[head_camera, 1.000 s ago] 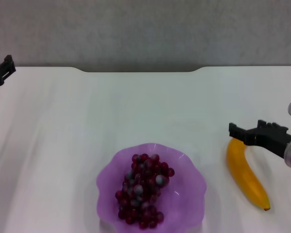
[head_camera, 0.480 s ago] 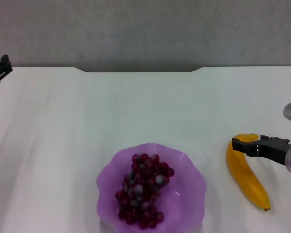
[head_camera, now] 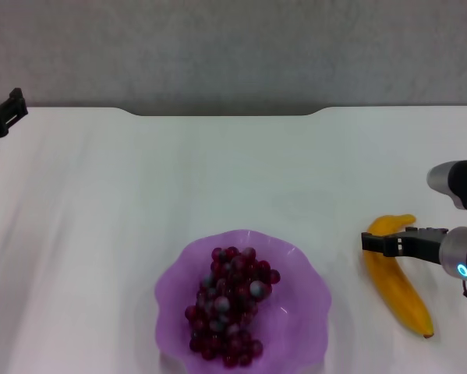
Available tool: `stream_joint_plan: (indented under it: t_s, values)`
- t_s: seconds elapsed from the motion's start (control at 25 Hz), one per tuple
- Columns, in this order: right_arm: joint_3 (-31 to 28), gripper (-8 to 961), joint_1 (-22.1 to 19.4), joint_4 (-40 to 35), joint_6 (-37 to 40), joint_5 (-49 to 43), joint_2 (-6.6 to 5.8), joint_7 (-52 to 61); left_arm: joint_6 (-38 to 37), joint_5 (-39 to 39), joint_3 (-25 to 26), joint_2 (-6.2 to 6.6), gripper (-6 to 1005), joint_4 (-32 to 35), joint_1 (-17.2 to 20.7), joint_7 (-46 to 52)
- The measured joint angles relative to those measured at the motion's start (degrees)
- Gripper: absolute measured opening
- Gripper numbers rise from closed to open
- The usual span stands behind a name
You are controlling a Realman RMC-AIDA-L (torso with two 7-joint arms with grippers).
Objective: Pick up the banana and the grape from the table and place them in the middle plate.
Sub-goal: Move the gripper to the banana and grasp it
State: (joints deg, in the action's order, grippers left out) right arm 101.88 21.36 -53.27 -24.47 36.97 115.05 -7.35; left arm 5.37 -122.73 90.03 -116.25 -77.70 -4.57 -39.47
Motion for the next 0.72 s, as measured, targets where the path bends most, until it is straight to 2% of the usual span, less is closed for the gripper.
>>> stream_joint_plan:
  t_s: [0.32, 0.64, 0.72]
  values:
    - [0.20, 854, 4.43, 6.70, 0.21, 0.12, 0.19, 0.59, 0.53, 0.15, -0.03, -0.03, 881, 0.01, -0.24, 0.00]
    - [0.55, 830, 4.73, 6.98, 0.46, 0.13, 0.18, 0.85, 0.61, 0.35, -0.03, -0.03, 881, 0.01, -0.26, 0.00]
    - [0.38, 749, 4.71, 6.97, 0.46, 0.13, 0.18, 0.86, 0.62, 0.38, -0.03, -0.03, 881, 0.01, -0.26, 0.00]
